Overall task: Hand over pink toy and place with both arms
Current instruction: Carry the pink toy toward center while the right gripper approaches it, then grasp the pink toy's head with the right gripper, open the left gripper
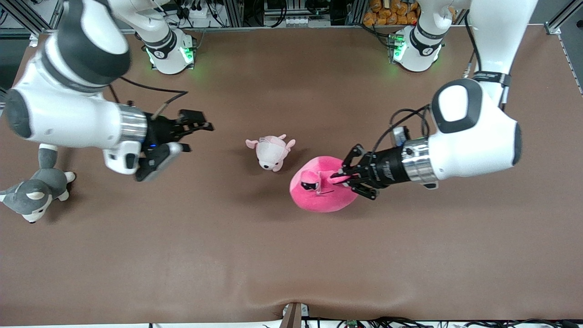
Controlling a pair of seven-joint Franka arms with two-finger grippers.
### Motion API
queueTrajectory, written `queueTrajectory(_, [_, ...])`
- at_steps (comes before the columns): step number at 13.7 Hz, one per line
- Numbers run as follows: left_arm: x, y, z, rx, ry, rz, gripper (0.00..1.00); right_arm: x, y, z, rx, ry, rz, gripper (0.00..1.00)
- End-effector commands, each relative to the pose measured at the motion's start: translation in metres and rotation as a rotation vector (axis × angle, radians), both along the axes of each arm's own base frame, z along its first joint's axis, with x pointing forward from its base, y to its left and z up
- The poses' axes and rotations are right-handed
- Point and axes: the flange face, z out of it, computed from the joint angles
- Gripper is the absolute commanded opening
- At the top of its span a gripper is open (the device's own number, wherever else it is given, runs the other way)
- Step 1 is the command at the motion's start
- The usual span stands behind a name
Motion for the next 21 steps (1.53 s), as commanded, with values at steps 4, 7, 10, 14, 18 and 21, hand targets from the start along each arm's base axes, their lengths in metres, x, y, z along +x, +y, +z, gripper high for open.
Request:
queueTrajectory(4, [-0.024, -0.064, 0.011, -0.019, 0.008, 0.012, 0.00, -0.019, 0.095, 0.017, 0.067, -0.251, 0.102, 1.00])
queueTrajectory(7, [-0.033, -0.075, 0.016, -0.017, -0.001, -0.011, 0.00, -0.009, 0.109, 0.002, 0.024, -0.390, 0.179, 1.00])
queueTrajectory(10, [-0.040, -0.085, 0.020, -0.018, -0.006, -0.028, 0.00, 0.007, 0.109, -0.019, 0.017, -0.508, 0.310, 1.00])
queueTrajectory(14, [-0.046, -0.091, 0.025, -0.019, -0.015, -0.040, 0.00, 0.015, 0.113, -0.023, 0.020, -0.568, 0.317, 1.00])
queueTrajectory(18, [-0.045, -0.089, 0.026, -0.022, -0.018, -0.038, 0.00, 0.014, 0.117, -0.028, 0.026, -0.566, 0.315, 1.00])
queueTrajectory(21, [-0.046, -0.090, 0.026, -0.020, -0.020, -0.041, 0.00, 0.010, 0.124, -0.017, 0.036, -0.573, 0.315, 1.00])
